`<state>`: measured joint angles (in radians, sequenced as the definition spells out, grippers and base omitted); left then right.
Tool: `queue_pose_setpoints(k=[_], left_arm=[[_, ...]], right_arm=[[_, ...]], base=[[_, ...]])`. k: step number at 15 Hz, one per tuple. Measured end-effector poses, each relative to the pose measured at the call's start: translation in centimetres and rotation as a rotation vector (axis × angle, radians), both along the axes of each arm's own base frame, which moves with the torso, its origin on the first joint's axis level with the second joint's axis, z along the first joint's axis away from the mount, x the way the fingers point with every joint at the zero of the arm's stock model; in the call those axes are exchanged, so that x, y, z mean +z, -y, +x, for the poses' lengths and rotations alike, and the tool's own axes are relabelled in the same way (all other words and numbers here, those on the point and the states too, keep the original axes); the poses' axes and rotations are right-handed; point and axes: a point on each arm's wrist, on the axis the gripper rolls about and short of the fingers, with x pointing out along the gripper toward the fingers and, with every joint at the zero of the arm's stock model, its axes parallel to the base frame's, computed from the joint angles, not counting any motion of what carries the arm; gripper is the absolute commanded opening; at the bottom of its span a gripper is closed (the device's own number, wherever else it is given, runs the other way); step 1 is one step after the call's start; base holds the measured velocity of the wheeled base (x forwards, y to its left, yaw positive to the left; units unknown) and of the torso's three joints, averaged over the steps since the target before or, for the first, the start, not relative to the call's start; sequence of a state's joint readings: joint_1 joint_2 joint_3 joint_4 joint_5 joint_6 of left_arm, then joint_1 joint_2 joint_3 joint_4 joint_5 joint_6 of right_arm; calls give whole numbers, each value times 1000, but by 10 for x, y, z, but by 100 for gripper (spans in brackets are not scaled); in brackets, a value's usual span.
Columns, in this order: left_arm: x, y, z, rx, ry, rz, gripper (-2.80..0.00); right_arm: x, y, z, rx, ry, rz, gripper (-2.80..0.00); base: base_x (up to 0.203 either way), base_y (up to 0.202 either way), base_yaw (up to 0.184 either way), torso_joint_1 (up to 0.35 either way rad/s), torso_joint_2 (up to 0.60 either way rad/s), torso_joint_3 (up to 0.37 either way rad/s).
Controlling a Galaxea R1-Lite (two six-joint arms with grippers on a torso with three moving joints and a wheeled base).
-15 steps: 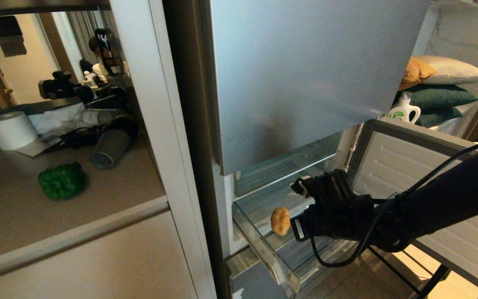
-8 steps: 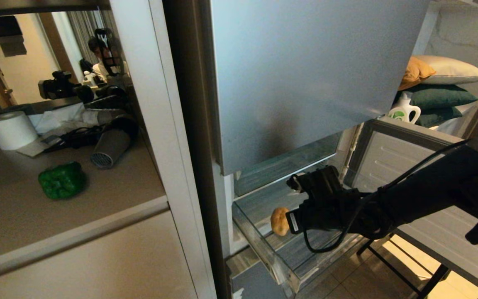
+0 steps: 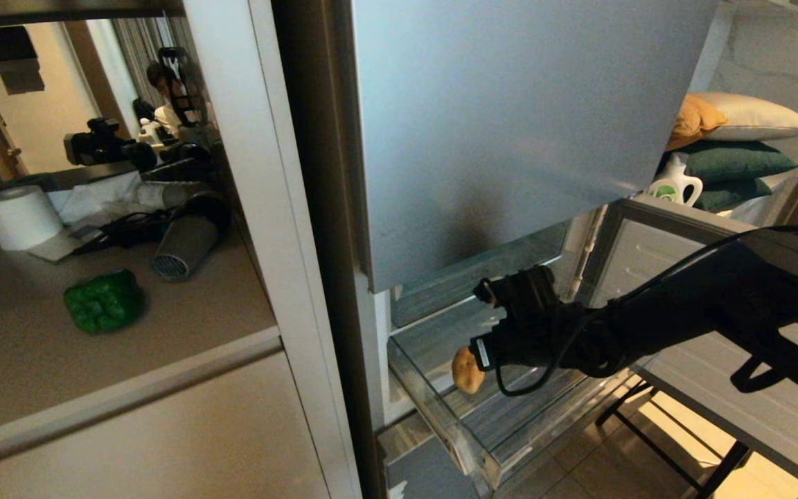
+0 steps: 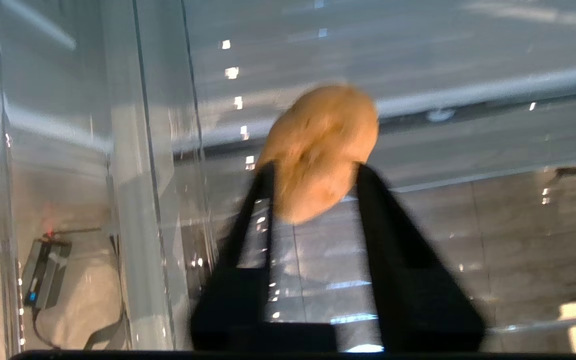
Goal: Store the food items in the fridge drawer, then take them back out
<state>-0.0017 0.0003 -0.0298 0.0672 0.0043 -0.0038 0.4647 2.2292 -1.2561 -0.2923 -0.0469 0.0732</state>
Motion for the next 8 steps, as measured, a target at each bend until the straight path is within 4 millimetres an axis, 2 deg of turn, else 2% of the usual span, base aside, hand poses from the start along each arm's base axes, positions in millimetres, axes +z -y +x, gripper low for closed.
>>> queue_pose_setpoints(k=[3,8], left_arm=[[0,0,0,0,0,0,-280],[0,0,0,0,-1,0,-280]], right_arm=[[-2,-2,7,-1,-11,-9,0],[-16,-8,19,-5,-20,-12,0]], base=[[0,0,0,0,0,0],[0,0,0,0,0,0]])
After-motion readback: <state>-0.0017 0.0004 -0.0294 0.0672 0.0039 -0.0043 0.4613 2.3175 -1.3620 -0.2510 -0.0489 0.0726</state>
